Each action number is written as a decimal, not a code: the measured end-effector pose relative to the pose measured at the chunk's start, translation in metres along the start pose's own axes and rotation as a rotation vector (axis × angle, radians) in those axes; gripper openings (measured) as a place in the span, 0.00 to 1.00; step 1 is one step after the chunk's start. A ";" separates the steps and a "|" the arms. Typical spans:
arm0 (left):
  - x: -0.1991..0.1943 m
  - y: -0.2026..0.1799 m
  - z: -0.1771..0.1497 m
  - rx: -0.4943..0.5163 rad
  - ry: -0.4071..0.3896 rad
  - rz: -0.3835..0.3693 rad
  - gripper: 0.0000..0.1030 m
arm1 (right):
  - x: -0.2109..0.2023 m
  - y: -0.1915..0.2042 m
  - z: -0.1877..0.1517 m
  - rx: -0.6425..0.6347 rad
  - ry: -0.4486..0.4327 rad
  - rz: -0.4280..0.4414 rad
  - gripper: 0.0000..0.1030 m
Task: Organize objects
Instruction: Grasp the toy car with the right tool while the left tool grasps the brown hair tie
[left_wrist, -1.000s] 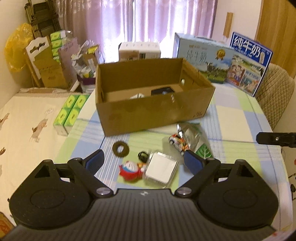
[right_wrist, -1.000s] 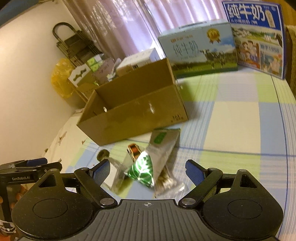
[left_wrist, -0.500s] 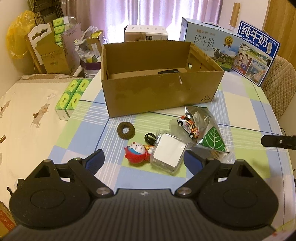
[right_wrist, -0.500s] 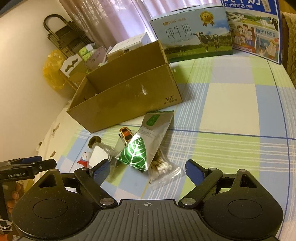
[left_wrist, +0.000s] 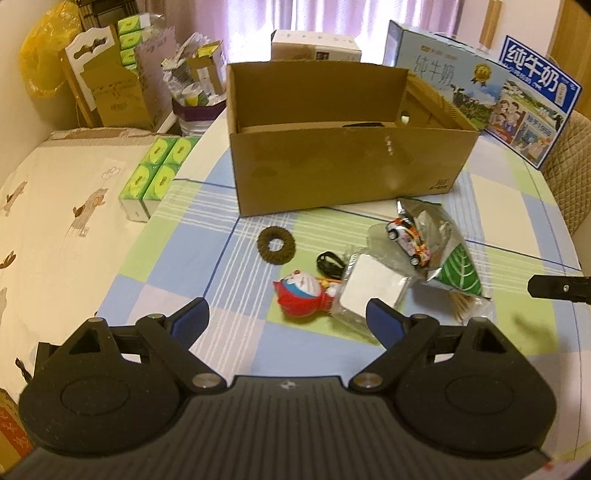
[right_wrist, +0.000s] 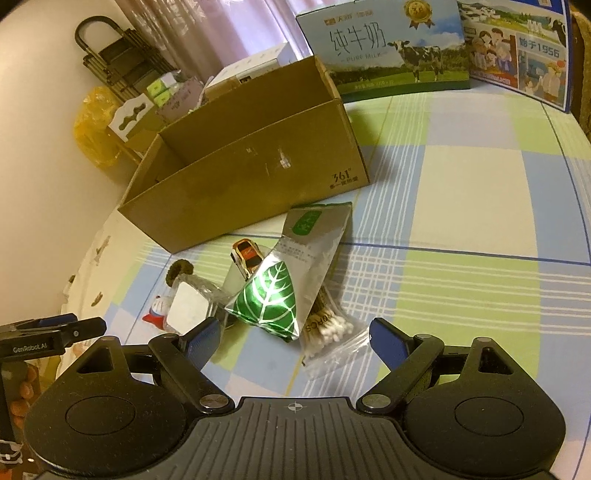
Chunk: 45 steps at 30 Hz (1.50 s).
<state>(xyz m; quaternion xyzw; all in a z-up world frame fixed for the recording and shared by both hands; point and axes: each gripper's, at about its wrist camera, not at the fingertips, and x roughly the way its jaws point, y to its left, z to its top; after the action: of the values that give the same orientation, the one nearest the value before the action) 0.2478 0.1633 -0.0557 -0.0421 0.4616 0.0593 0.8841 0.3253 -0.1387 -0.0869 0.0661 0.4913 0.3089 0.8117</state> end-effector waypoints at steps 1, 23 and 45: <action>0.002 0.002 0.000 -0.004 0.003 0.002 0.87 | 0.002 0.001 0.001 0.000 -0.001 -0.002 0.83; 0.056 0.022 0.030 0.006 0.044 -0.015 0.85 | 0.092 0.064 0.042 -0.343 0.027 0.030 0.44; 0.100 0.043 0.039 -0.010 0.103 -0.021 0.85 | 0.139 0.064 0.049 -0.458 0.104 -0.010 0.26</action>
<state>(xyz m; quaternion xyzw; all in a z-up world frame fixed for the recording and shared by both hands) 0.3299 0.2171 -0.1166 -0.0542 0.5058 0.0501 0.8595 0.3833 0.0007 -0.1410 -0.1380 0.4498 0.4114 0.7806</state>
